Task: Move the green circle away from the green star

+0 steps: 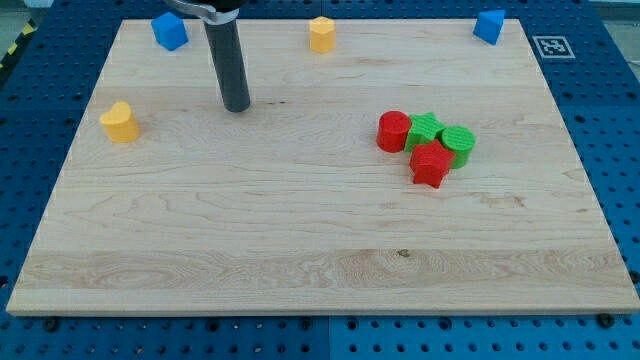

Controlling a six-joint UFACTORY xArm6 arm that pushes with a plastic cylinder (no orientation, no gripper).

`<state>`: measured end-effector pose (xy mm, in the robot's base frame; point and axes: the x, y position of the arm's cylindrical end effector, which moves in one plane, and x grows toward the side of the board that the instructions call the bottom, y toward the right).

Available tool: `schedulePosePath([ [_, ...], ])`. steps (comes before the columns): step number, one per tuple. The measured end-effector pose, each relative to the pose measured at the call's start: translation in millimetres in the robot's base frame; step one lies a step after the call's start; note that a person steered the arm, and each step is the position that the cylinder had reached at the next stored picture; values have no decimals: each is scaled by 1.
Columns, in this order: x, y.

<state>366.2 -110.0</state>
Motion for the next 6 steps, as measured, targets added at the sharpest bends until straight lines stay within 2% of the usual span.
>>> schedulePosePath([
  [1, 8, 29],
  [3, 10, 133],
  [4, 10, 164],
  [6, 10, 185],
])
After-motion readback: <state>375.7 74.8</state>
